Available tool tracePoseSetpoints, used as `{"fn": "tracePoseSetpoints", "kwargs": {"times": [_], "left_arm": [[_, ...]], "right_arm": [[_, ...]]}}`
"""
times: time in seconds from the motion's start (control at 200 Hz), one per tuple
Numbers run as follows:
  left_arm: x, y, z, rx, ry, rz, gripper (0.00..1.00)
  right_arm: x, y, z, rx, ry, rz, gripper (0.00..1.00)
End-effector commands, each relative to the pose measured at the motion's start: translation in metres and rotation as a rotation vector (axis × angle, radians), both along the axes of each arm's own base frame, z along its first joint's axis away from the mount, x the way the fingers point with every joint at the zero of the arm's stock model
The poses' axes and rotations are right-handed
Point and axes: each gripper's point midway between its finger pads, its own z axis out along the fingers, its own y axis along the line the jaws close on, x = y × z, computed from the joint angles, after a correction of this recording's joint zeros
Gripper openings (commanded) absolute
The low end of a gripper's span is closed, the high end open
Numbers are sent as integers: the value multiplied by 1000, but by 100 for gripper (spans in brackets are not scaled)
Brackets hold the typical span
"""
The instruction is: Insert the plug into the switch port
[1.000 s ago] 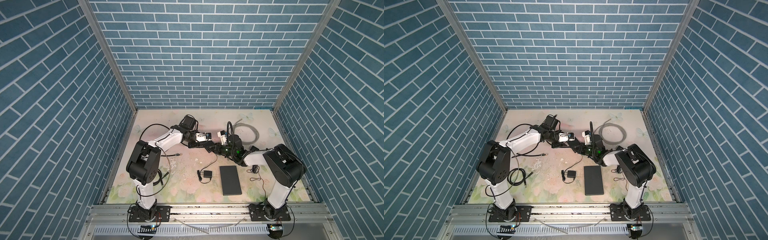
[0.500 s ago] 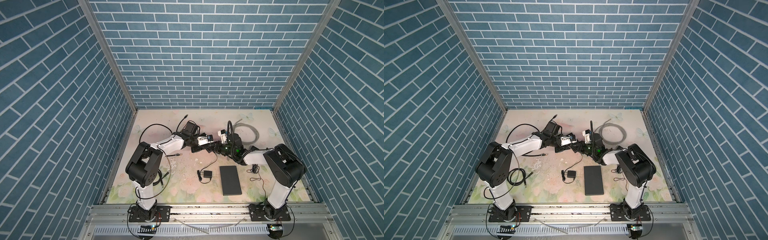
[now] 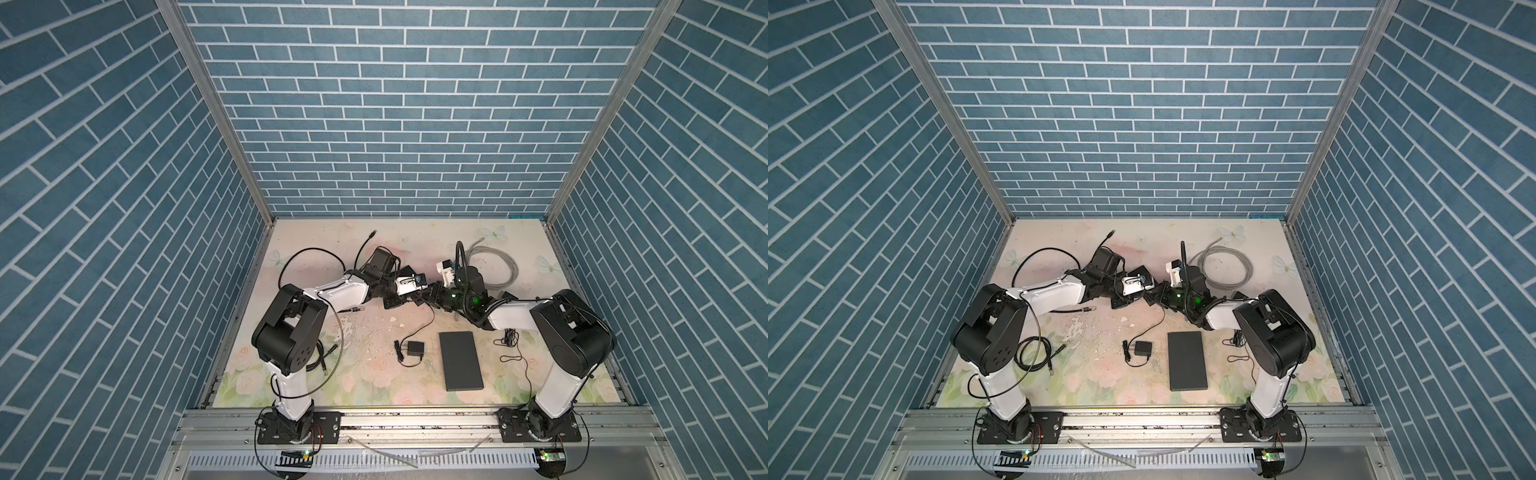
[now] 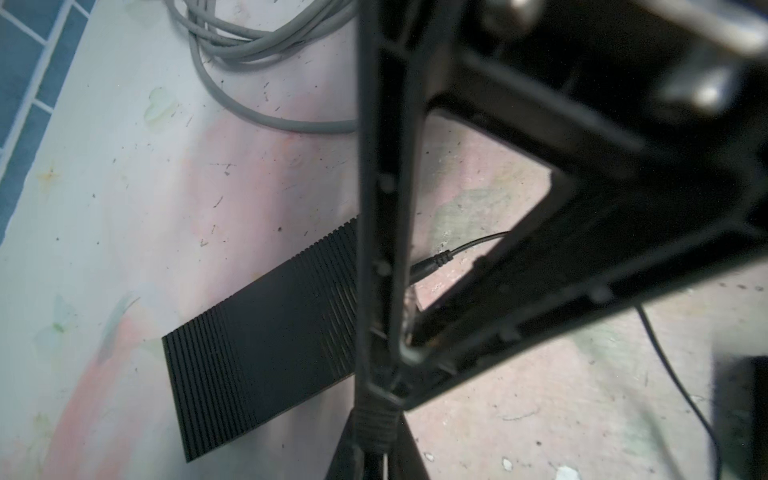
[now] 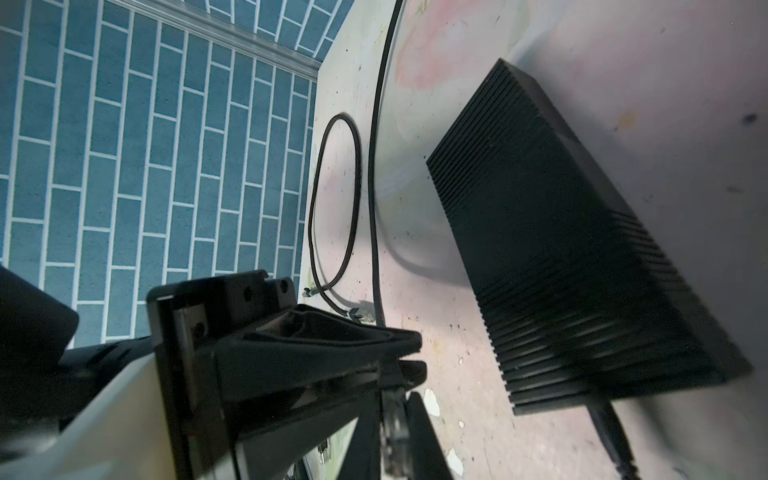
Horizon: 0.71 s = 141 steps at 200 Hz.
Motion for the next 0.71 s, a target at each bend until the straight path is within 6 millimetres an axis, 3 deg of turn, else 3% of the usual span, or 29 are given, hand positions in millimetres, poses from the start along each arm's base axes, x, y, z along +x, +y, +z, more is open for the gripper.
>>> {"fn": "tracePoseSetpoints", "kwargs": {"times": [0.0, 0.18, 0.39, 0.54, 0.7], "left_arm": [[-4, -5, 13, -37, -25, -13, 7], [-5, -8, 45, -83, -54, -17, 4], [-6, -7, 80, -93, -67, -12, 2], [-8, 4, 80, -17, -22, -23, 1], [-26, 19, 84, 63, 123, -32, 0]], "right_arm": [[7, 4, 25, 34, -15, -7, 10], [7, -3, 35, 6, -25, -7, 14], [4, -25, 73, -63, -117, -6, 40], [-2, -48, 93, -107, -166, -15, 50], [-11, -72, 101, -158, -193, -24, 54]]}}
